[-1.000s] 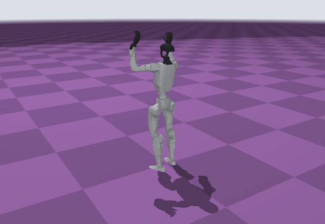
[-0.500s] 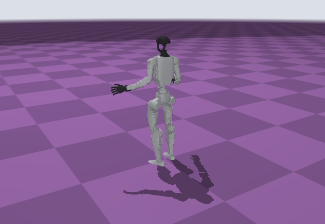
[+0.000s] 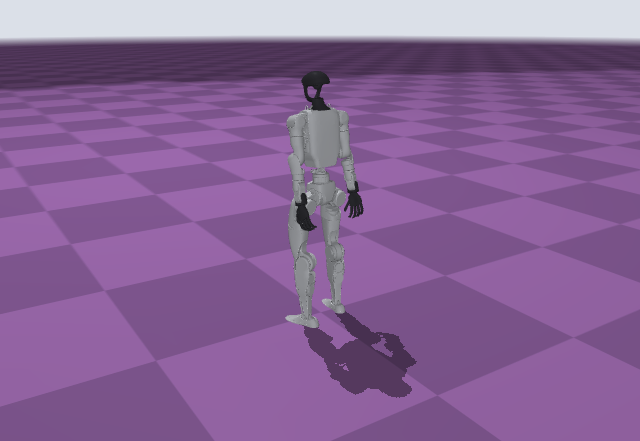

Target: Upper body actions

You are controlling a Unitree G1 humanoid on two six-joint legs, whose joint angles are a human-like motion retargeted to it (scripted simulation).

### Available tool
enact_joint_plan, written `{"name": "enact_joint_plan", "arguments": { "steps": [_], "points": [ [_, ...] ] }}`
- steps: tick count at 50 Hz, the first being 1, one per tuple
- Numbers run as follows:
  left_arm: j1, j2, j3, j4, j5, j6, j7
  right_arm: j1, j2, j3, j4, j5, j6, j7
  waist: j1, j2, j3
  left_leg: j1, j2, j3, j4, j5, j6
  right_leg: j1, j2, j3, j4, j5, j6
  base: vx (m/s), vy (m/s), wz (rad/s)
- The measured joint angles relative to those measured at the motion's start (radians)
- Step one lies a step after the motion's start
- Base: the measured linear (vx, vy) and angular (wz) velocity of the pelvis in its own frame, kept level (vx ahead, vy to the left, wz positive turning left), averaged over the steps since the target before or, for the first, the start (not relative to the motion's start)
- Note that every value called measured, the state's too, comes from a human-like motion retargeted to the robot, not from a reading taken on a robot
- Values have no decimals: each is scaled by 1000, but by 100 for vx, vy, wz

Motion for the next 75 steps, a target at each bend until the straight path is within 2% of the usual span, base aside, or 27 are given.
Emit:
{"name": "enact_joint_plan", "arguments": {
  "steps": [5, 7, 16, 22, 30, 43, 58, 75],
  "points": [
    [1, 50, -9, -22, 80, 20, -146, -15, -26, 39, -51, -146, -48, -113, -15, 2, -15, 7, -15, -25, -13, 0, 9, 5, 0, -28, -4, -5, -2, 1, -1, 13],
    [0, 58, 3, -30, 94, 33, -156, -16, -21, 39, -63, -150, -59, -158, -13, 1, -23, 6, -17, -26, -14, 0, 10, 4, 0, -30, -4, -7, -2, 0, 0, 0],
    [-4, 34, 21, -46, 55, 26, -121, -15, 44, 10, -45, 82, -126, -124, -15, 1, -67, 0, -20, -32, -19, -5, 10, -3, -1, -37, -4, -14, -1, 2, 0, 1],
    [-18, 18, -1, -37, 110, 32, -169, -18, 70, 64, -62, 22, -118, -195, -19, 4, -92, 6, -23, -34, -25, -10, 14, -4, 2, -39, -3, -19, -1, 1, 0, 0],
    [-22, 35, -57, -72, 230, 20, -175, -26, 58, 116, -98, -155, -115, -177, -16, 5, -101, 13, -21, -22, -25, -14, 14, 0, 5, -27, -3, -21, -1, 1, 0, -9],
    [-33, 41, 11, -41, 144, 35, -201, -28, 32, 52, -35, -55, -87, -39, -23, 1, -108, 22, -19, -17, -29, -19, 16, 4, 13, -23, -4, -25, -3, 0, 0, 0],
    [-32, 49, 8, -28, 163, 43, -203, -26, 33, 76, -31, -144, -33, -38, -17, -4, -114, 27, -16, -1, -30, -22, 17, 5, 23, -8, -5, -25, -7, 0, 0, 0],
    [-47, 48, -4, -34, 162, 38, -210, -37, 41, 103, -65, -202, -36, -30, -17, -6, -106, 27, -22, -10, -29, -19, 20, 9, 23, -16, -8, -23, -11, 0, 0, 0]
  ]
}}
